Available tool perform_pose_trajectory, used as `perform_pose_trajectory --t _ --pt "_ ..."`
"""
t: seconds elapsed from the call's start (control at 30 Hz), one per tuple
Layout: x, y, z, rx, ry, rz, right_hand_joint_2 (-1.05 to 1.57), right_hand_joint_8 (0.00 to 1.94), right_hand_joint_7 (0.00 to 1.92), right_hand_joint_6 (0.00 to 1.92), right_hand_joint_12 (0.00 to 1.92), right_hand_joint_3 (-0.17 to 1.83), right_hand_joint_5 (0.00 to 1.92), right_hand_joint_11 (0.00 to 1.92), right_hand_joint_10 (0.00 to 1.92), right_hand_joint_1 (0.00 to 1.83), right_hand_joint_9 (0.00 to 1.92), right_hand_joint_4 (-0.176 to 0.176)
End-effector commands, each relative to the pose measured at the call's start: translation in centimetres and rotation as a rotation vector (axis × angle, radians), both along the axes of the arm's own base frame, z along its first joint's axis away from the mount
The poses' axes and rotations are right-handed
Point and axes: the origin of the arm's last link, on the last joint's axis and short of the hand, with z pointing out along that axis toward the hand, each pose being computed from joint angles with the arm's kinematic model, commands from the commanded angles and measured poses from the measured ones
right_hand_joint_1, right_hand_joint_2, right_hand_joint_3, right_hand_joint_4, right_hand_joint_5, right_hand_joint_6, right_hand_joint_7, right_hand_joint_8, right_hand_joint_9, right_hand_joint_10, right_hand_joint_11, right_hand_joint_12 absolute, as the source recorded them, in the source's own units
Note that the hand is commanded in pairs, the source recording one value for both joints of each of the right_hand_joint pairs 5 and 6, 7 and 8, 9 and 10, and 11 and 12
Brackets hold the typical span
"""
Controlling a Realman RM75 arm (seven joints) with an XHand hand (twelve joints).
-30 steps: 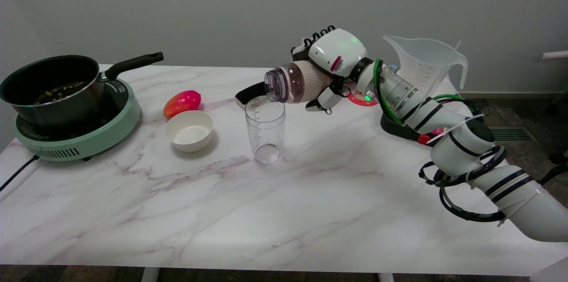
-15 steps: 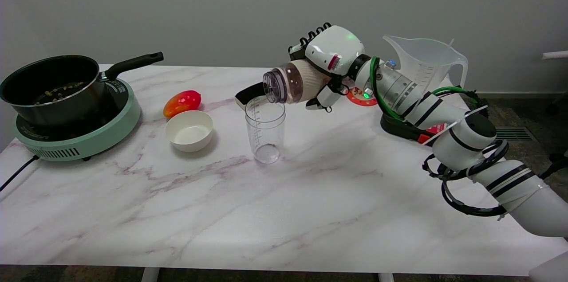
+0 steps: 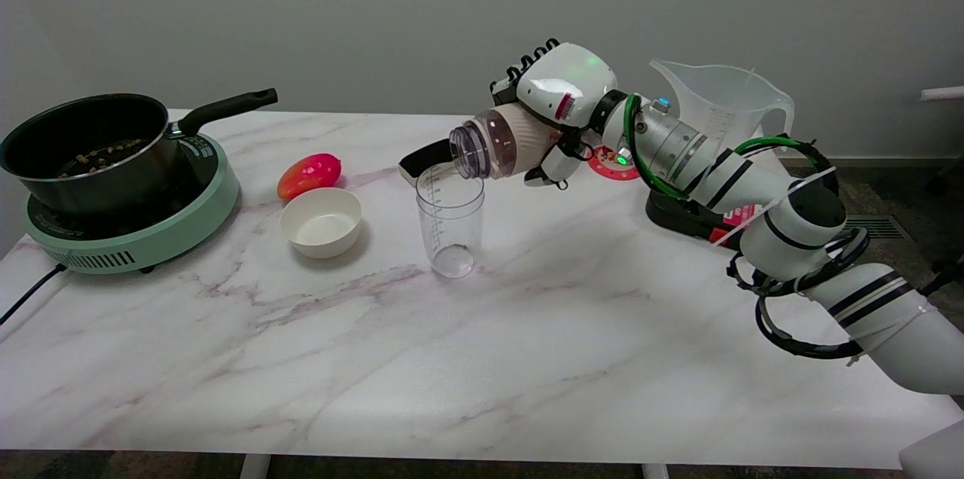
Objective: Pour the contents of the bottle into the measuring cup.
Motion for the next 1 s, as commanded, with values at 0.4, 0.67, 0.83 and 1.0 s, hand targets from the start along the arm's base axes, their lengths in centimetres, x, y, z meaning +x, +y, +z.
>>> perform_pose_trajectory --t 0.4,0.67,0.83,1.0 --pt "1.9 -0.8 0.8 0.012 0.092 0.029 1.02 1.59 1.59 1.80 1.22 0.92 1.80 1.22 1.45 1.50 1.45 0.000" --pt "2.3 -1.0 0.3 0.054 0.113 0.028 1.01 1.58 1.58 1.80 1.22 0.92 1.80 1.22 1.45 1.50 1.45 0.000" --pt "2.5 -1.0 0.0 0.077 0.123 0.030 1.01 1.58 1.58 1.80 1.22 0.92 1.80 1.22 1.45 1.50 1.45 0.000" --pt "2.8 -1.1 0.2 0.092 0.134 0.022 1.01 1.58 1.58 1.80 1.22 0.92 1.80 1.22 1.45 1.50 1.45 0.000"
